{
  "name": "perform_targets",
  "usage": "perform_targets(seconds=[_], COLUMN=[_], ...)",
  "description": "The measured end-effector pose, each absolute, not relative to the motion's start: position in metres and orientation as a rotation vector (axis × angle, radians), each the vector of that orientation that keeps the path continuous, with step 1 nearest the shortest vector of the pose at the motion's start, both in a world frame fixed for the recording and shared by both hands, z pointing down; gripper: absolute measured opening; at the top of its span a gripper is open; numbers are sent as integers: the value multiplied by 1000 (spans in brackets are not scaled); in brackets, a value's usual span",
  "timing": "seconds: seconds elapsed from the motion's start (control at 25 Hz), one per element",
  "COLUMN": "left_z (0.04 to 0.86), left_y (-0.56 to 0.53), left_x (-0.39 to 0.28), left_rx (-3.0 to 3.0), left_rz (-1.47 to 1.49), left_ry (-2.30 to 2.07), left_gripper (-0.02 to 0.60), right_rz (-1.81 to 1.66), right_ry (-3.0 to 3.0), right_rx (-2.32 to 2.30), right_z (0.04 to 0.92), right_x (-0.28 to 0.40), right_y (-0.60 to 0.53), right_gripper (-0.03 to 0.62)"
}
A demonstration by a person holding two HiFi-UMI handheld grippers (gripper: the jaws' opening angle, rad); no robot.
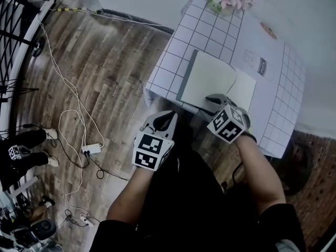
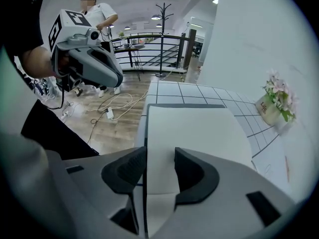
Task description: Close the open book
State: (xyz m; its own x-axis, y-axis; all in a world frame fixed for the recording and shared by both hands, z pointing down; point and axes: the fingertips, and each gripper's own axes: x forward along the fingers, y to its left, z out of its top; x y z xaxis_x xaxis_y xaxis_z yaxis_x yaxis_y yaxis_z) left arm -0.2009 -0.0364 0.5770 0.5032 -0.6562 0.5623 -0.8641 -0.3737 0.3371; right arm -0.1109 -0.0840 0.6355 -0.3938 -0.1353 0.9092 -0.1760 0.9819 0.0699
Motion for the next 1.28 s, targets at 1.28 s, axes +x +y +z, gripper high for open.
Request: perform_targets(seconds=[1.28], left_z=[562], left_y=[-56], left_x=[-168], left_rx=[2175], left_rz=[487], left_ry=[-1148], left_gripper=[9], right_rz=[161], right_ry=[-2114], right_rx=[462], right_z=[581], right_x=[-68], right_y=[-78], right_gripper=[3])
